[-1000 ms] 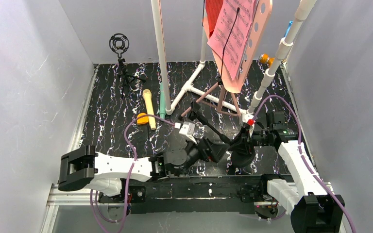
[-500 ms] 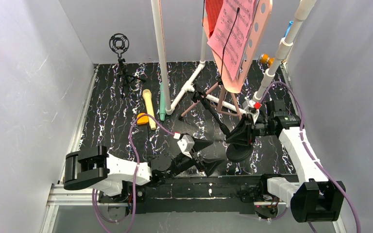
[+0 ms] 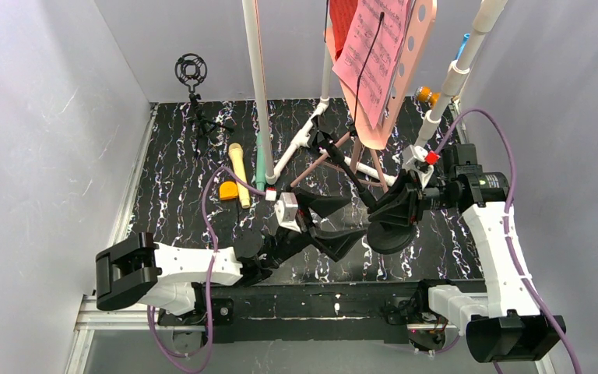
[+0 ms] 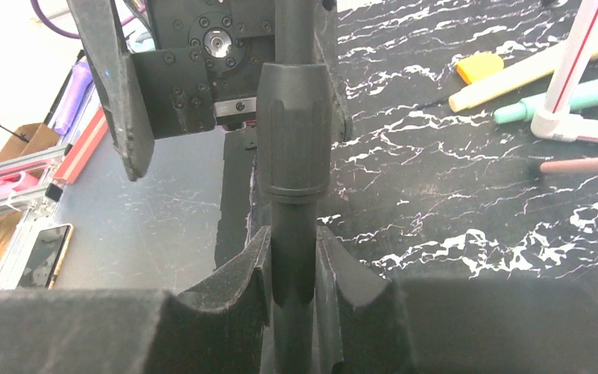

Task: Pack up the instrument practice props
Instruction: Unscrew the knob on the microphone stand.

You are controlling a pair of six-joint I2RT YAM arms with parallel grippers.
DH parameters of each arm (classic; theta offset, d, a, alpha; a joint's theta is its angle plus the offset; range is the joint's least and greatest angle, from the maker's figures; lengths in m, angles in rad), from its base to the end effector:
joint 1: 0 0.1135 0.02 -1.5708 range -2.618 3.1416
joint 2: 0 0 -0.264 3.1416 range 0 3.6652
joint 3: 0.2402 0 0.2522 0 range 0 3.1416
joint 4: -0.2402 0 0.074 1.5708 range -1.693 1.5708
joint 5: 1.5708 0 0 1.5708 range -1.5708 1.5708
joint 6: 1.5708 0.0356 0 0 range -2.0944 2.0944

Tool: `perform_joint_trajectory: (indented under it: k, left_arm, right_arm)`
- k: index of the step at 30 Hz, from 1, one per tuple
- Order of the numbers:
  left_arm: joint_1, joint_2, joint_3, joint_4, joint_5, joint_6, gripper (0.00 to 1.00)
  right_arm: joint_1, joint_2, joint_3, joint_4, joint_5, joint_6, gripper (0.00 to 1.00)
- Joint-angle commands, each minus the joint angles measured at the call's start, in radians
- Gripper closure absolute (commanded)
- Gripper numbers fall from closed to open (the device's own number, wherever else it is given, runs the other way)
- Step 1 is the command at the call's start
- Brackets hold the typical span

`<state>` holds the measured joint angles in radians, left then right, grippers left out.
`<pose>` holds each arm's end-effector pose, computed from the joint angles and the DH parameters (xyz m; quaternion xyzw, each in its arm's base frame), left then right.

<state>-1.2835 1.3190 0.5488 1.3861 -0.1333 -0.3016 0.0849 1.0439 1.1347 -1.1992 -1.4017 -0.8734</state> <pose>0.0785 -0.2490 0.3048 0.1640 0.4322 -0.6096 0.6439 0.1579 0.0487 0.3521 -0.4741 0.5921 0.5123 0.4028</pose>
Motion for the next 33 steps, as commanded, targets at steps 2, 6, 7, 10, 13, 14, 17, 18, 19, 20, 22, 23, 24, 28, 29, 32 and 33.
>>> perform_joint_trajectory:
  k: [2,6,7,10,13,14,17,18,19,20,22,23,24,28,29,32,33]
  left_arm:
    - [0.009,0.016,0.121,0.047,0.118,-0.017,0.10]
    - [0.008,0.054,0.166,0.050,0.167,-0.018,0.17]
    - [0.009,0.059,0.170,0.050,0.164,-0.020,0.22]
    - [0.009,0.067,0.178,0.051,0.154,-0.018,0.29]
    - [0.009,0.068,0.182,0.051,0.148,-0.015,0.33]
    - [0.009,0.068,0.183,0.051,0.148,-0.017,0.33]
    - [0.009,0.071,0.183,0.051,0.123,-0.022,0.34]
    - [0.009,0.072,0.181,0.051,0.106,-0.026,0.34]
    - [0.009,0.073,0.178,0.051,0.092,-0.030,0.33]
    - [0.009,0.073,0.174,0.051,0.072,-0.039,0.32]
    - [0.009,0.070,0.164,0.051,0.010,-0.059,0.29]
    - [0.009,0.068,0.159,0.052,-0.015,-0.071,0.28]
    - [0.008,0.068,0.157,0.051,-0.034,-0.084,0.27]
    - [0.009,0.071,0.167,0.051,-0.050,-0.125,0.26]
    - [0.009,0.073,0.172,0.051,-0.044,-0.131,0.26]
    - [0.009,0.083,0.190,0.051,-0.023,-0.139,0.27]
    - [0.009,0.087,0.197,0.051,-0.019,-0.140,0.28]
  right_arm:
    - [0.006,-0.041,0.114,-0.059,-0.085,0.038,0.99]
    - [0.008,-0.055,0.122,-0.059,-0.085,0.055,0.99]
    - [0.009,-0.059,0.122,-0.059,-0.085,0.058,0.99]
    - [0.008,-0.069,0.123,-0.059,-0.085,0.062,0.99]
    - [0.009,-0.078,0.118,-0.057,-0.085,0.065,0.99]
    - [0.010,-0.079,0.114,-0.056,-0.085,0.065,0.99]
    - [0.011,-0.086,0.104,-0.050,-0.085,0.066,0.99]
    - [0.012,-0.089,0.103,-0.048,-0.085,0.067,0.99]
    - [0.012,-0.091,0.102,-0.047,-0.084,0.067,0.99]
    - [0.012,-0.094,0.102,-0.047,-0.084,0.068,0.99]
    - [0.013,-0.096,0.100,-0.046,-0.084,0.068,0.99]
    - [0.013,-0.099,0.098,-0.044,-0.085,0.069,0.99]
    - [0.013,-0.099,0.095,-0.043,-0.085,0.069,0.99]
    - [0.013,-0.099,0.084,-0.037,-0.085,0.069,0.99]
    - [0.014,-0.099,0.081,-0.036,-0.084,0.068,0.99]
    - [0.014,-0.097,0.076,-0.031,-0.085,0.068,0.99]
    - [0.013,-0.097,0.075,-0.030,-0.083,0.069,0.99]
